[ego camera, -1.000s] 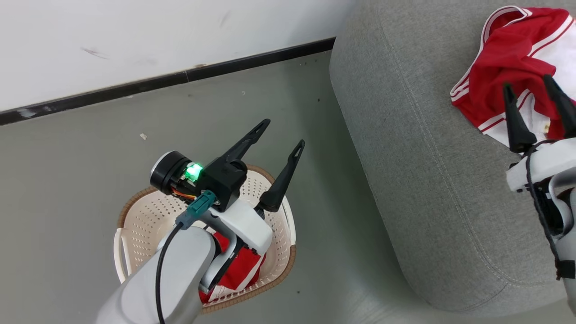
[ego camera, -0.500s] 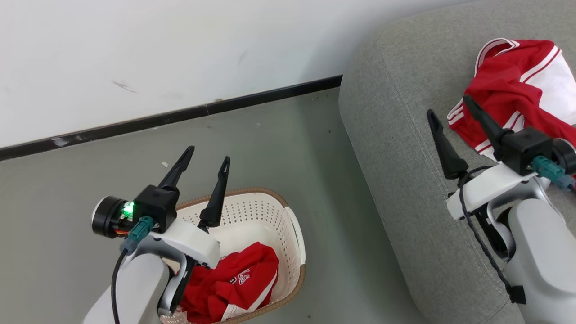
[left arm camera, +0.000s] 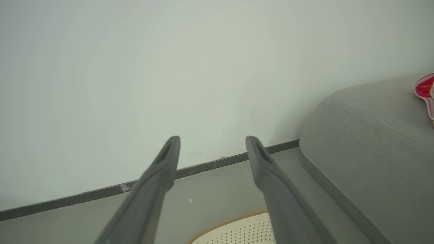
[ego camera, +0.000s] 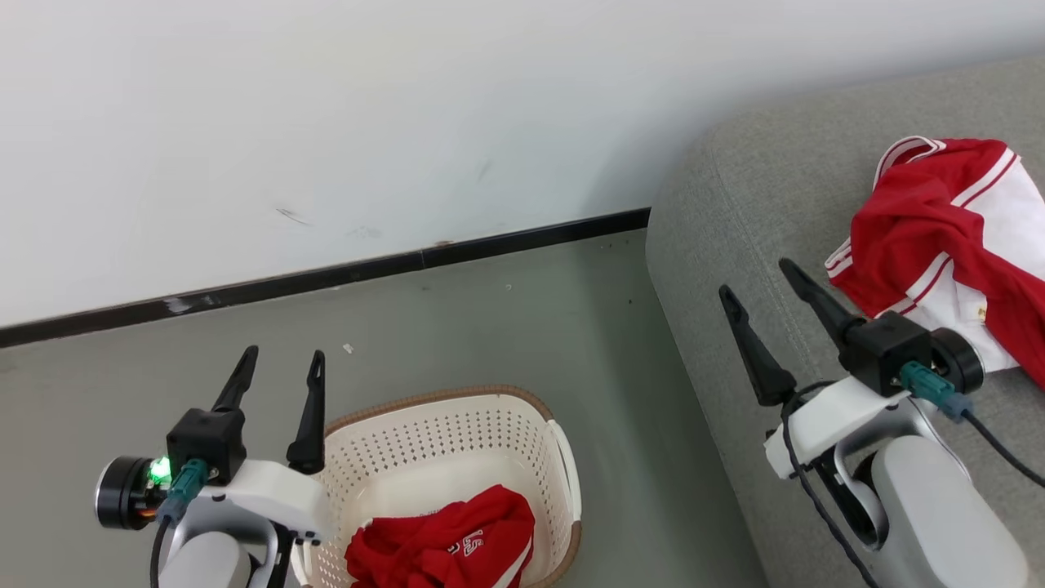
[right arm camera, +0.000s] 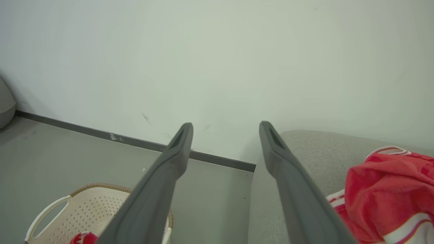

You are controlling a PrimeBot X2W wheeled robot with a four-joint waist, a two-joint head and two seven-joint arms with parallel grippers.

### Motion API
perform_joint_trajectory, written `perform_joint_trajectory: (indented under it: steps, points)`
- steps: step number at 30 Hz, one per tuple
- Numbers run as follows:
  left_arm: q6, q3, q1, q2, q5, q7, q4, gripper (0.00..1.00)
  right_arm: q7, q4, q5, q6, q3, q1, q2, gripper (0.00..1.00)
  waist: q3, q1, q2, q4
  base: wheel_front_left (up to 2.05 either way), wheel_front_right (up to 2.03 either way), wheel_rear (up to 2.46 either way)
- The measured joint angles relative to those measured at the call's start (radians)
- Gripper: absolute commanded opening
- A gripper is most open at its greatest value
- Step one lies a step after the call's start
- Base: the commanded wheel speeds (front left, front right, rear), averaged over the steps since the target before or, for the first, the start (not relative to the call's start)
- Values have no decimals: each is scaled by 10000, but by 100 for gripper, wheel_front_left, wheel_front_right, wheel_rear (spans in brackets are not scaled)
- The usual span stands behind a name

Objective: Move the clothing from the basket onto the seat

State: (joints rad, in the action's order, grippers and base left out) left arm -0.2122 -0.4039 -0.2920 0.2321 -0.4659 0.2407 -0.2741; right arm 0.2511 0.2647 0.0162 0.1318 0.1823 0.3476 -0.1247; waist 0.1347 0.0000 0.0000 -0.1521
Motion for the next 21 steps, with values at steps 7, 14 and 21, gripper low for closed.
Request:
perform_joint_trajectory:
  steps: [7, 14, 21]
  points:
    - [-330, 443, 867, 148, -111, 73, -13, 100, 0, -134, -50, -2, -125, -963, 282, 100, -569, 0, 0, 316, 0, 0, 0]
    - [-495, 871, 1363, 123, -357, 75, 138, 100, 0, -299, 46, -2, -401, -1857, 531, 100, -989, 0, 0, 571, 0, 0, 0]
    - [-495, 991, 1732, 115, -403, 75, 236, 100, 0, -355, 67, -2, -617, -2495, 642, 100, -1329, 0, 0, 771, 0, 0, 0]
